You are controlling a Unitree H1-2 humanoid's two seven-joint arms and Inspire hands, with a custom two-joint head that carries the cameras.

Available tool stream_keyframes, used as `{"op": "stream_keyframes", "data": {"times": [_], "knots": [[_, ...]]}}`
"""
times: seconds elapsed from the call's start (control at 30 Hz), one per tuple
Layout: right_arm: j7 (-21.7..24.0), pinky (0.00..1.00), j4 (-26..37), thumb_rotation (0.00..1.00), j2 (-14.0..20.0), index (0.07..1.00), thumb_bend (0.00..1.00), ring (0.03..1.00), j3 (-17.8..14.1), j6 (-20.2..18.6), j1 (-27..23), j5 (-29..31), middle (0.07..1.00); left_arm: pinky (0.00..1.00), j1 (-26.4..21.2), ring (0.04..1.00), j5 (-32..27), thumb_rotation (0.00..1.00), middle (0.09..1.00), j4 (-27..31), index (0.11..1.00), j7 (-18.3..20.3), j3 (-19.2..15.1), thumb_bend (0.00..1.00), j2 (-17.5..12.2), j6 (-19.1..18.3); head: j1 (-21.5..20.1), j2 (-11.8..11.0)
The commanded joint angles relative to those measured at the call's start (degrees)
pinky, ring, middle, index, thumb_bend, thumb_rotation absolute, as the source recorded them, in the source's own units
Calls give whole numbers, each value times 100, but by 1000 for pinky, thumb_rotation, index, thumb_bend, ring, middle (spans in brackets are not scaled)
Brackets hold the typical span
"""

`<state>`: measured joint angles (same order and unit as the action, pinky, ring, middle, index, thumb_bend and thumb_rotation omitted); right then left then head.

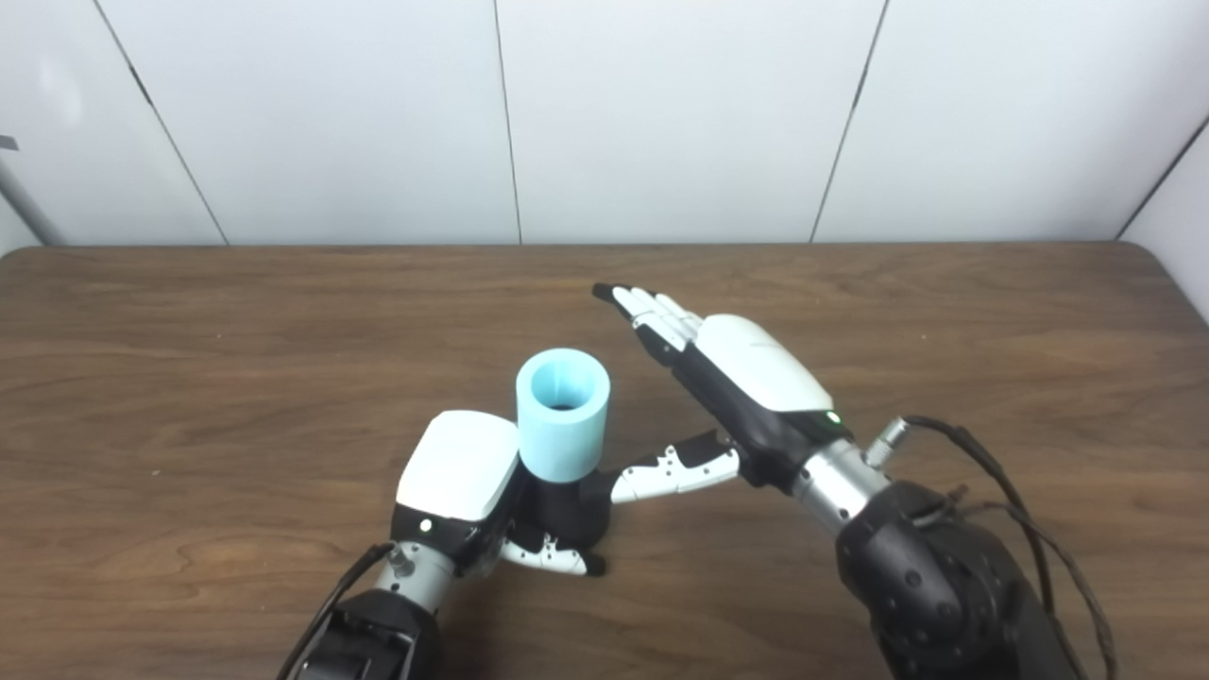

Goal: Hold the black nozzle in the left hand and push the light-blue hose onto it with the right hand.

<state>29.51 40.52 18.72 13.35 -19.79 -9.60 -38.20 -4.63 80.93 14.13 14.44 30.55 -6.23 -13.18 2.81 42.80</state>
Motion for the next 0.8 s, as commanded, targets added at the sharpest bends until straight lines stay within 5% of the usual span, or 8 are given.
{"op": "stream_keyframes", "data": {"times": [0.0,0.37,0.77], "knots": [[-274,925,265,718,-124,1000,798,1000,-29,321,36,-98,1000,486,189,537,-106,0,504,-173,481,382,67,524,-31,61,23,8],[-380,996,524,907,-381,984,646,1000,58,1130,305,-487,999,479,184,525,-61,0,475,-175,486,383,79,527,-66,90,7,1],[327,1000,967,999,-415,853,651,974,15,1105,118,-627,916,535,221,580,42,0,539,-171,458,496,160,518,-67,120,-7,20]]}}
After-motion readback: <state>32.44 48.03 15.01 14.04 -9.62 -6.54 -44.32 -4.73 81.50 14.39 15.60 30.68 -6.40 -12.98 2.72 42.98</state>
